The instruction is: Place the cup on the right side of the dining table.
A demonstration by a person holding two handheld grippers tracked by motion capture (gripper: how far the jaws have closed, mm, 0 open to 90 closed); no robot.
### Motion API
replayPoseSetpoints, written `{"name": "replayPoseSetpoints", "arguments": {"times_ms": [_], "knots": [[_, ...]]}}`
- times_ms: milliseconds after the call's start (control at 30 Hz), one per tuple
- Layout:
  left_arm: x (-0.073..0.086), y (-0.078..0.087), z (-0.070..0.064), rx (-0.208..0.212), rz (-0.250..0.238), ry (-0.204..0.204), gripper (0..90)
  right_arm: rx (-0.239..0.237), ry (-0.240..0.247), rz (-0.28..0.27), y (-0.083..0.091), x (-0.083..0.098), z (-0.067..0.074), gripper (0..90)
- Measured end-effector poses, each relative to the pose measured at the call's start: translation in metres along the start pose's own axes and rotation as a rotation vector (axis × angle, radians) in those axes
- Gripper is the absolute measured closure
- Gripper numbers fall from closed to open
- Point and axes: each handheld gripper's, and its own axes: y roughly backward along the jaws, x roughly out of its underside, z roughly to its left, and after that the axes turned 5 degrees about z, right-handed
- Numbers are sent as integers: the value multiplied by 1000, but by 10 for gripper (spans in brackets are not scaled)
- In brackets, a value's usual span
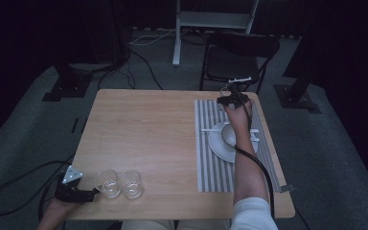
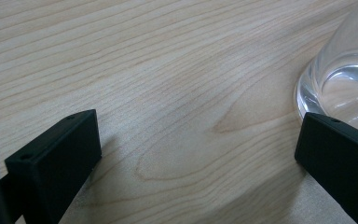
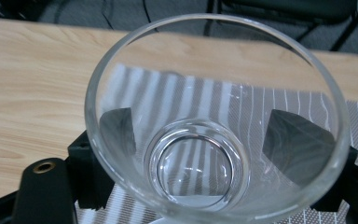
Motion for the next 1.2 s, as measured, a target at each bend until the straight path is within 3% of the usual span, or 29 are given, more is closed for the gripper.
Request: {"name": "replayPoseSetpoints", "arguments": {"times_ms": [200,433,733,900,1200], "knots": [[0,0,0,-1,0,2,6,39,-29,78,-27,8,-4,205],[0,0,0,0,0,0,6,78,-54,141,-42,12,-5,205],[1,0,0,3,1,-3,5,85,-79,173,-49,12,-3,204],[1,0,0,2,0,-3,6,108,-66,196,-55,13,1,203],[1,1,0,2,-1,-3,6,96,-76,196,-57,18,-1,202]]}}
